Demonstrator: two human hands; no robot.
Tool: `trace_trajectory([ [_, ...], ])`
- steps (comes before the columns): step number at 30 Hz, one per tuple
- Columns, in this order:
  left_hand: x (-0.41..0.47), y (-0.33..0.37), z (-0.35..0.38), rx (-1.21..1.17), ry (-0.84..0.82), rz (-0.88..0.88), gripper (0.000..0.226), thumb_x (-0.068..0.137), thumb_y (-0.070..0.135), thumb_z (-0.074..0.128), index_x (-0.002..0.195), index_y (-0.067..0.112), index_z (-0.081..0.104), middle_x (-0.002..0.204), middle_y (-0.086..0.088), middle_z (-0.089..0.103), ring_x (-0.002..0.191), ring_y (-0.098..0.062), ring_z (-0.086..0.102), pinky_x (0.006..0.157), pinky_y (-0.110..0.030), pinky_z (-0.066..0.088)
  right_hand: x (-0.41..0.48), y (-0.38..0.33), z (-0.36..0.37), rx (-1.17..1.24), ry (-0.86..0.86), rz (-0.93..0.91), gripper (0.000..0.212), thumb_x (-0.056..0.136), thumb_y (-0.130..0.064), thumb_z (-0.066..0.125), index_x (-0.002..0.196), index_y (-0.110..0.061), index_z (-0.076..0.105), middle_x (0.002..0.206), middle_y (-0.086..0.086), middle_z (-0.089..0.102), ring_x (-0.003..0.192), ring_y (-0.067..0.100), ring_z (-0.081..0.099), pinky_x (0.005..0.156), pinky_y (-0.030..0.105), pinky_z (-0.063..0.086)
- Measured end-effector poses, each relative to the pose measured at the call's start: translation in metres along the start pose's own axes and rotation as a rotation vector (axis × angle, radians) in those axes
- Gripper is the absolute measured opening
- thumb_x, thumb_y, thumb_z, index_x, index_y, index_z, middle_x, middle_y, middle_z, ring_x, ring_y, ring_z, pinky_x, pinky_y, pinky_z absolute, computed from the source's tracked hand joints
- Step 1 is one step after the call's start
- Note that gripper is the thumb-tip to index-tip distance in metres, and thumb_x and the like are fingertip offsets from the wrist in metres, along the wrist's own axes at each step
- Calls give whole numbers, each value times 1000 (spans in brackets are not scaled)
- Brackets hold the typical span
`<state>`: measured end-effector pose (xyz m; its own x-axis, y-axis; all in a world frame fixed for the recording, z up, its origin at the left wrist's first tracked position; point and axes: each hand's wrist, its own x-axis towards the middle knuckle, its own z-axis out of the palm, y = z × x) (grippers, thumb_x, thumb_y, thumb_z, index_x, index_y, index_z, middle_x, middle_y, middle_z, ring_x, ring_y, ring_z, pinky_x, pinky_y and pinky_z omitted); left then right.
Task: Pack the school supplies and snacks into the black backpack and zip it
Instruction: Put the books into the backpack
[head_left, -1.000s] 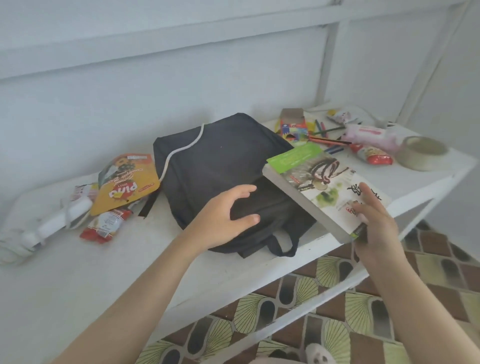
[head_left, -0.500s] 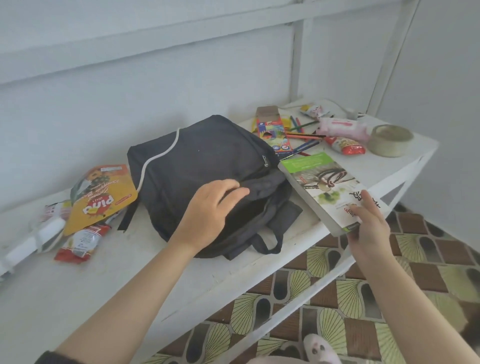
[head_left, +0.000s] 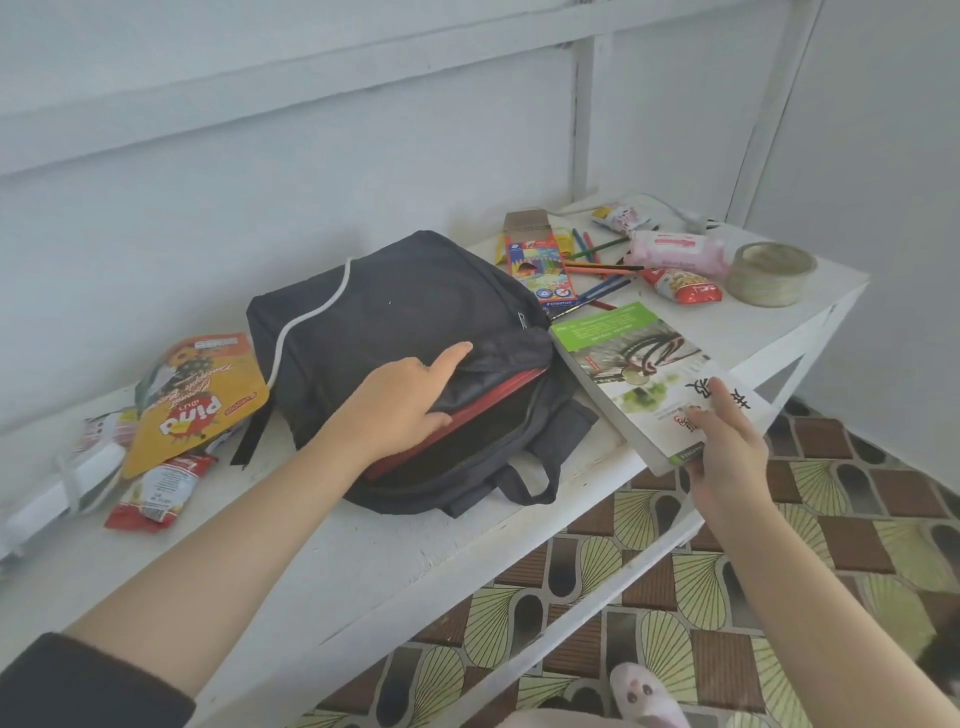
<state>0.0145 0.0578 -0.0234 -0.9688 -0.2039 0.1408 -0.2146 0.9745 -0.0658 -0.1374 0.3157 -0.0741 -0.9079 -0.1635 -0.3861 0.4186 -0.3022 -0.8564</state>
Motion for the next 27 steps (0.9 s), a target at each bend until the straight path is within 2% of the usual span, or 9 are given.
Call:
trace_trajectory([
  [4,7,-7,-10,-164,-49,-73,62,89,25,60,142,27,26,120,-7,62,106,-24,58,87,-33,44,2,1,-1,6,2,13,50,89,-2,56,127,-35,58,131,-16,54,89,2,59,67,21,41],
  [9,23,-19,-40,-512,-80,-243,53,85,15,63,129,35,40,113,-8,61,103,-14,56,84,-25,37,3,0,-3,33,-8,18,48,90,-2,56,126,-34,59,129,-14,57,89,6,62,68,20,46],
  [11,29,-35,-50,-689,-106,-328,50,85,10,64,125,33,45,110,-8,62,100,-15,58,83,-24,42,5,0,-3,34,-10,16,49,90,-2,56,126,-34,58,130,-13,56,89,6,62,68,20,47],
  [13,31,-52,-51,-779,-117,-411,46,87,9,61,126,29,46,110,-9,60,107,-21,57,93,-30,44,6,0,-3,29,-5,16,49,91,-2,55,128,-34,58,130,-14,56,88,5,61,64,19,46],
  [16,32,-64,-36,-688,-150,-482,54,90,14,57,136,31,36,111,-6,54,118,-22,51,102,-34,37,7,-1,-3,6,-3,10,49,92,-3,53,130,-35,56,126,-16,55,69,0,56,57,17,42],
  [20,25,-50,-9,-677,-39,-451,75,93,10,51,142,44,7,95,-3,56,88,-14,57,85,-28,37,11,1,-3,-11,13,-7,50,91,-4,54,128,-37,57,131,-15,55,70,4,53,57,20,41],
  [22,19,-42,-1,-606,60,-435,68,94,8,46,140,43,10,83,-9,55,76,-20,57,78,-35,41,11,1,-2,-43,38,-23,49,91,-4,53,127,-37,58,134,-16,53,64,7,47,55,20,37],
  [24,15,-35,2,-421,114,-391,60,94,5,43,141,33,18,78,-8,54,72,-25,54,70,-38,42,12,1,-2,-67,57,-39,49,91,-4,53,129,-35,57,137,-16,51,72,11,56,54,18,36],
  [27,12,-27,9,-98,182,-261,63,88,-2,42,142,24,26,82,-11,60,77,-30,57,66,-41,45,12,0,-1,-66,51,-51,49,92,-3,52,131,-32,55,138,-16,49,75,-4,54,55,15,36],
])
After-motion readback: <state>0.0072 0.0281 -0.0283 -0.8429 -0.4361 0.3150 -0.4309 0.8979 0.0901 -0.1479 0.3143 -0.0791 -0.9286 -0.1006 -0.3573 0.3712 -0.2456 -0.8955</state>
